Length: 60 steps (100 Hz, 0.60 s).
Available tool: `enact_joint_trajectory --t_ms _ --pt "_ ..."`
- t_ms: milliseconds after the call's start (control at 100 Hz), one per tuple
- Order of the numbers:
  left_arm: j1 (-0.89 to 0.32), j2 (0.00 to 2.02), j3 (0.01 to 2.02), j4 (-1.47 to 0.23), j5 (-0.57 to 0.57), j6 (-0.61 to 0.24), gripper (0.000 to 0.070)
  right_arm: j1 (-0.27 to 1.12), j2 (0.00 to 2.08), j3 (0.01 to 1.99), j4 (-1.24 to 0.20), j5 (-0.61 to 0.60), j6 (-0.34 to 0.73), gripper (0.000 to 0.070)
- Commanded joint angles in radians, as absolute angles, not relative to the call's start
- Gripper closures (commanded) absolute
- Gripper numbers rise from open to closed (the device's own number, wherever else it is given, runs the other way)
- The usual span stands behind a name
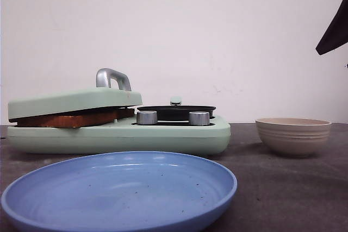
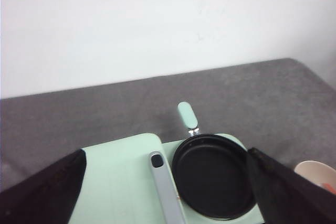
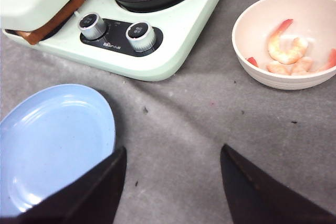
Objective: Make breakfast with bread and shrimp
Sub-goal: 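Raise the left gripper off the closed lid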
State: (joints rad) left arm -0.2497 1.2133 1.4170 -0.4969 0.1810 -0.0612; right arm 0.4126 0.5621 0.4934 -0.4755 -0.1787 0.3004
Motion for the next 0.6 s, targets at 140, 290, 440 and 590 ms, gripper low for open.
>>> enact_joint_trajectory --t_ms 140,290,440,590 --pt "-0.234 1.102 1.224 -0.374 0.205 -0.047 0.0145 0.341 0.651 0.617 -0.508 -0.157 0.371 0.036" --pt "-0.222 0.957 0.985 -0.159 0.29 -0.077 0.0145 0.256 0.795 0.769 -0.613 -0.192 0.357 0.036" --pt "-0.213 0.825 0.818 -0.072 0.284 -0.099 0.0145 0.178 0.979 0.942 -0.704 -0.221 0.286 0.0359" --pt "-0.199 0.735 0.714 -0.074 0.278 -0.107 0.0147 0.126 1.176 1.103 -0.782 -0.23 0.21 0.0359"
